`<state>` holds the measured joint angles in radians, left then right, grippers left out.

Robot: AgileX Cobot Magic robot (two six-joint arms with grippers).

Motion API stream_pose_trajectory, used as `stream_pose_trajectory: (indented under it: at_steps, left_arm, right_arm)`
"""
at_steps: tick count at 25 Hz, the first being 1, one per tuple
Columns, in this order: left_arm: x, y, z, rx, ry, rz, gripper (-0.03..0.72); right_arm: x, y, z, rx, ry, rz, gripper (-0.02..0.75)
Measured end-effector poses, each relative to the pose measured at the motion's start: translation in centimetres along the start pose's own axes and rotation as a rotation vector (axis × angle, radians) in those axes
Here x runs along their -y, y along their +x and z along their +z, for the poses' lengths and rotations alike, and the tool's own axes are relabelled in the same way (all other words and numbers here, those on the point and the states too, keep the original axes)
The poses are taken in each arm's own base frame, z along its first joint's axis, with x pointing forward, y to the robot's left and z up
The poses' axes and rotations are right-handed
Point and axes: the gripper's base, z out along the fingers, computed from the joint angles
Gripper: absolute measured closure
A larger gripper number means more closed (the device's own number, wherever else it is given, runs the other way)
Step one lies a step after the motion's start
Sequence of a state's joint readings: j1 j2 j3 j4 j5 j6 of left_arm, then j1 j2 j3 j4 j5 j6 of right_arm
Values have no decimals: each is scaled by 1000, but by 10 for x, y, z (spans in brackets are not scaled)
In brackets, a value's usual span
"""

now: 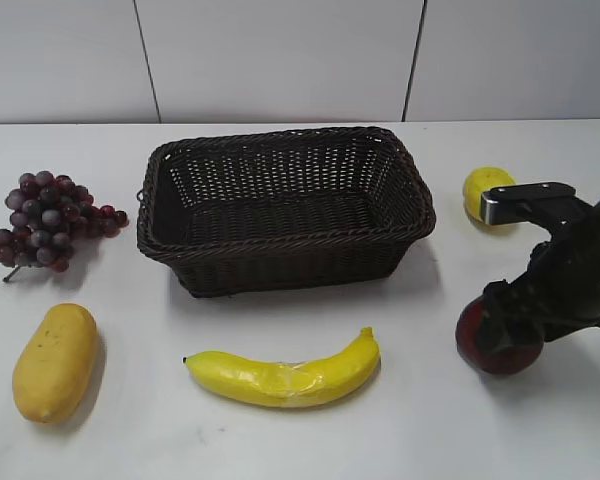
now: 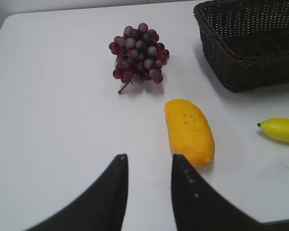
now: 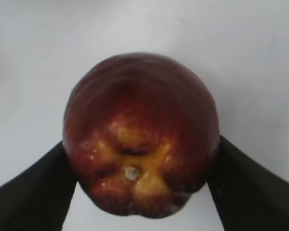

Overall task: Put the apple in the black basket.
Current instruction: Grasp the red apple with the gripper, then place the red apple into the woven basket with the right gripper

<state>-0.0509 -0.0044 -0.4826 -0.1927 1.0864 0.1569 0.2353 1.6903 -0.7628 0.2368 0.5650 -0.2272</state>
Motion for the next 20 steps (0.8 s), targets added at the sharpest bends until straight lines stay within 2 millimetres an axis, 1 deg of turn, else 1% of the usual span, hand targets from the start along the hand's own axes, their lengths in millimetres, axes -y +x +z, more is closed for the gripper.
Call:
stream_pose_trajectory:
  at_steps: [6,10,12,13,15,18,20]
  left_arm:
    - [0,0,0,0,0,0,454]
    - [0,0,0,0,0,0,454]
    - [0,0,0,0,0,0,454]
    - [0,0,0,0,0,0,454]
    - [0,0,0,0,0,0,454]
    - [0,0,0,0,0,0,454]
    - [0,0,0,0,0,0,454]
  right_arm:
    - [-1,-11,-4,3,-6,-6,148]
    - [-4,-22,-17,-35,-29,-17,148]
    - [-6,-27,-26,-34,-37,-24,148]
    - [-7,-30,-33,-22,-39,-29,148]
    - [-10,-36,-54,19,-44,-42,148]
    - [-16,-48,-94,124,-48,-68,148]
    - [-24,-58,-122,211,-49,-100,149]
